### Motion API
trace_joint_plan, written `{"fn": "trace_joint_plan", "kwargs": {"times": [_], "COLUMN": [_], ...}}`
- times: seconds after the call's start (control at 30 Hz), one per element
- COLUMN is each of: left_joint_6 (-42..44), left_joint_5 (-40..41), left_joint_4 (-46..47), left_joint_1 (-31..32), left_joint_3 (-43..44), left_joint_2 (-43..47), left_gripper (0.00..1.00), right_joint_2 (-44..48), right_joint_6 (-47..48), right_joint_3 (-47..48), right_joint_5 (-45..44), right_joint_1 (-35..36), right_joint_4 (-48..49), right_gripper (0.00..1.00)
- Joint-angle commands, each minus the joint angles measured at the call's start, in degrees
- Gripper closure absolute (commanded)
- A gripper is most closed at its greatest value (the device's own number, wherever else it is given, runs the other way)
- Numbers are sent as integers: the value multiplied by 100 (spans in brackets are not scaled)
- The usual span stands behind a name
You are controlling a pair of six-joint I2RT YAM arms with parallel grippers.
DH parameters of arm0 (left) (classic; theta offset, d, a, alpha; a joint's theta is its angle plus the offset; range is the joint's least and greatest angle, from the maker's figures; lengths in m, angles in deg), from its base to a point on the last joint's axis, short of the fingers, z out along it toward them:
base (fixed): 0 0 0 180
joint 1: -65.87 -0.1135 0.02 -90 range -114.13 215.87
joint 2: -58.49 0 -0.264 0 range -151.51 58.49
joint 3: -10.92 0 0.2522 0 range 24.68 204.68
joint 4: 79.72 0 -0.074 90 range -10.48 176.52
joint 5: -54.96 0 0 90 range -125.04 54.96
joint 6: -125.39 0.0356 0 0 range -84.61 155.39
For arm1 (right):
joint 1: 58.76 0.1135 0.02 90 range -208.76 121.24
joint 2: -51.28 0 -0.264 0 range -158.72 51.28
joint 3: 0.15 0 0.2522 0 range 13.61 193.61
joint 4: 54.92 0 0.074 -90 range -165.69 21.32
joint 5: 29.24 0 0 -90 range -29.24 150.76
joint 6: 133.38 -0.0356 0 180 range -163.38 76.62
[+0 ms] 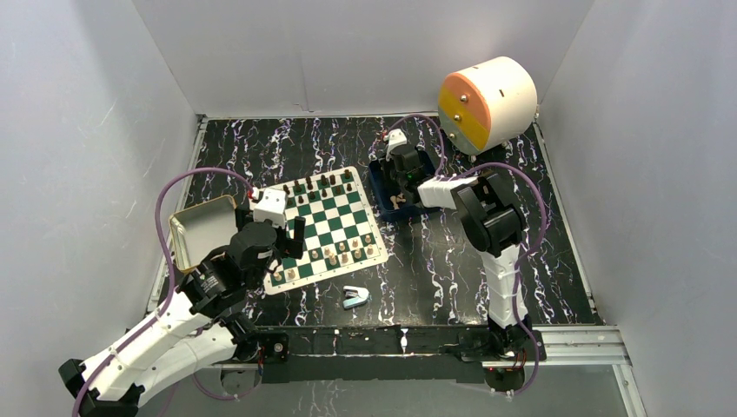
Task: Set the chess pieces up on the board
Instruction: Pick up the chess piece from the storage box, then place the chess piece on the chessboard.
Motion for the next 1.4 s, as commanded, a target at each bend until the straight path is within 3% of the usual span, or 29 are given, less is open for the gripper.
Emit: {"fn": "trace_joint_plan", "kwargs": {"times": [0.0, 0.27, 0.53, 0.7, 0.87, 0.97, 1.17, 1.37], "left_joint_6": [26, 32, 183, 904, 2862, 3435, 4236, 4865], "left_joint_5": [118, -80, -538, -1831, -3930, -4354, -5495, -6855], "left_joint_4": [60, 117, 396, 1281, 2351, 2744, 2511, 2520], "left_joint_1": [22, 21, 20, 19, 19, 18, 24, 25], "left_joint_3": [-27, -36, -125, -526, -1155, -1147, -656, -316], "left_joint_2": [96, -7, -6, 163, 668, 630, -449, -1326], "left_gripper": [12, 14, 16, 18, 19, 17, 17, 24], "right_joint_2": [80, 906, 2237, 3178, 4141, 4626, 5297, 5566], "right_joint_6": [173, 208, -270, -534, -318, -328, -576, -946], "right_joint_3": [131, -11, 108, -187, -519, -658, -1437, -1980], "right_joint_5": [-29, 207, 1103, 1781, 3244, 3946, 4892, 5720], "right_joint_1": [8, 10, 11, 45, 81, 119, 258, 323], "right_joint_4": [251, -337, -2671, -3986, -4865, -5237, -5015, -4575], "right_gripper": [78, 85, 85, 86, 86, 87, 87, 87]}}
